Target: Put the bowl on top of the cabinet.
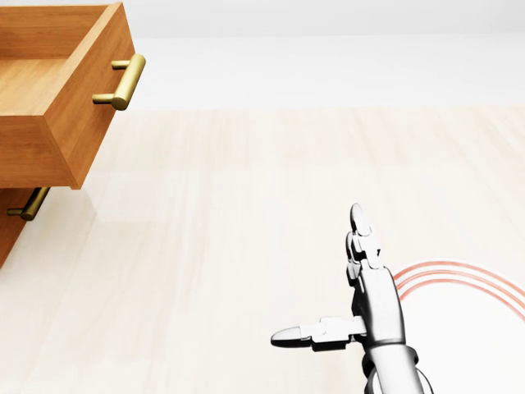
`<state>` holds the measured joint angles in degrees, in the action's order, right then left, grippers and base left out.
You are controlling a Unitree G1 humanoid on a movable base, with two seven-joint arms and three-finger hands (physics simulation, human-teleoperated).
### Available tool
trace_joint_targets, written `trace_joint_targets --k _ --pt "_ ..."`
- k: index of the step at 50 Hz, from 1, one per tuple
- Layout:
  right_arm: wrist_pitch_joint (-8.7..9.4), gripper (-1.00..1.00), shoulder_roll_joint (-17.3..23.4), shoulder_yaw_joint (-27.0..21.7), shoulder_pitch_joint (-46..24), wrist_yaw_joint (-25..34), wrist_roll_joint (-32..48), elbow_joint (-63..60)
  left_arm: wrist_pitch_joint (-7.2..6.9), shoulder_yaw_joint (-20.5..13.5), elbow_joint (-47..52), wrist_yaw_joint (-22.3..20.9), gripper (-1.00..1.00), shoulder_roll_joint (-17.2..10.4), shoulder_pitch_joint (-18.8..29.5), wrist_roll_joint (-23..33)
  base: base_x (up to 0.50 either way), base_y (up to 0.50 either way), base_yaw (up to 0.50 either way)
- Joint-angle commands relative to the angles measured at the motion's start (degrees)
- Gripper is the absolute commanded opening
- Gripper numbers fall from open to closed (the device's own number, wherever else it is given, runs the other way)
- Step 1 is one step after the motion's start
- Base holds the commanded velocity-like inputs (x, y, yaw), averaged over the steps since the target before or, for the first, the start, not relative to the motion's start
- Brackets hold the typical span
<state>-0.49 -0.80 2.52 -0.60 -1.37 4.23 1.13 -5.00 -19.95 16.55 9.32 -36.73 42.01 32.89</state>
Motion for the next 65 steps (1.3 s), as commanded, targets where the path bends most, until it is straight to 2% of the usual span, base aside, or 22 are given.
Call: trace_joint_targets --k 1,5,10,15,24,27,31,32,33,34,36,38,39,42,55,56,60,62,65 --pt "-0.18 1.0 0.07 -0.21 -0.26 0.05 -0.12 0.57 0.0 0.04 -14.45 10.29 -0.95 -2.98 2.36 -2.11 0.0 0.0 0.0" --pt "-0.17 1.0 0.15 -0.43 -0.29 0.12 -0.3 0.51 0.0 0.66 -25.61 15.8 -0.95 -4.36 5.09 -2.36 0.0 0.0 0.0" --pt "-0.5 1.0 0.16 -0.53 -0.67 0.07 -0.29 1.41 0.0 0.81 -33.86 20.46 -0.95 -6.13 6.18 -3.03 0.0 0.0 0.0" --pt "-0.39 1.0 0.16 -0.59 -1.01 0.02 -0.28 1.81 0.0 0.51 -40.85 20.68 -0.95 -8.75 6.72 -3.66 0.0 0.0 0.0" --pt "-0.67 1.0 0.17 -0.64 -1.01 0.01 -0.32 2.15 0.0 2.19 -55.38 20.68 -0.95 -11.51 9.51 -3.91 0.0 0.0 0.0" --pt "-0.6 1.0 0.18 -0.65 -0.75 0.02 -0.36 1.73 1.14 3.26 -60.28 20.68 -0.95 -11.77 11.11 -3.84 0.0 0.0 0.0" --pt "-0.65 1.0 0.16 -0.62 -0.81 -0.02 -0.33 1.87 4.17 5.64 -70.75 20.68 -0.95 -11.68 14.49 -2.15 0.0 0.0 0.0" --pt "-0.63 1.0 0.16 -0.63 -0.82 -0.03 -0.34 1.87 4.4 5.79 -71.27 20.68 -0.95 -11.73 14.71 -2.17 0.0 0.0 0.0" --pt "-0.59 1.0 0.17 -0.66 -0.75 -0.02 -0.37 1.72 5.72 6.73 -76.38 20.68 -0.95 -11.41 16.14 -1.41 0.0 0.0 0.0" --pt "-0.58 1.0 0.18 -0.66 -0.75 -0.02 -0.38 1.71 6.1 6.97 -77.28 20.68 -0.95 -11.49 16.52 -1.41 0.0 0.0 0.0" --pt "-0.43 1.0 0.17 -0.57 -0.48 -0.04 -0.3 1.21 7.89 8.05 -81.69 20.68 -0.95 -10.99 17.44 -0.95 0.0 0.0 0.0" --pt "-0.09 1.0 0.11 -0.37 0.04 0.02 -0.26 0.14 7.16 8.89 -83.87 20.68 -0.95 -10.69 18.08 -0.03 0.0 0.0 0.0" --pt "0.1 1.0 0.05 -0.19 0.34 -0.03 -0.13 -0.46 7.76 8.77 -84.36 20.68 -0.95 -10.72 18.27 -0.34 0.0 0.0 0.0" --pt "-0.01 1.0 -0.05 0.25 0.65 -0.1 0.23 -0.68 7.72 9.23 -85.42 20.68 -0.95 -10.41 18.21 -0.04 0.0 0.0 0.0" --pt "0.44 1.0 -0.02 0.23 1.04 -0.13 0.18 -1.79 6.2 10.27 -87.92 20.68 -0.95 -9.41 19.65 2.14 0.0 0.0 0.0" --pt "0.48 1.0 -0.02 0.31 1.21 -0.09 0.2 -2.08 5.59 10.52 -88.36 20.68 -0.95 -9.15 19.65 2.48 0.0 0.0 0.0" --pt "0.42 1.0 -0.05 0.32 1.0 -0.16 0.25 -1.75 4.98 11.05 -89.21 20.68 -0.95 -8.43 19.31 3.47 0.0 0.0 0.0" --pt "0.34 1.0 -0.06 0.34 0.83 -0.2 0.3 -1.4 5.22 10.81 -89.25 20.68 -0.95 -8.29 19.21 3.41 0.0 0.0 0.0" --pt "0.28 1.0 -0.04 0.25 0.73 -0.17 0.23 -1.19 4.88 11.1 -89.25 20.68 -0.95 -8.07 19.2 4.09 0.0 0.0 0.0"
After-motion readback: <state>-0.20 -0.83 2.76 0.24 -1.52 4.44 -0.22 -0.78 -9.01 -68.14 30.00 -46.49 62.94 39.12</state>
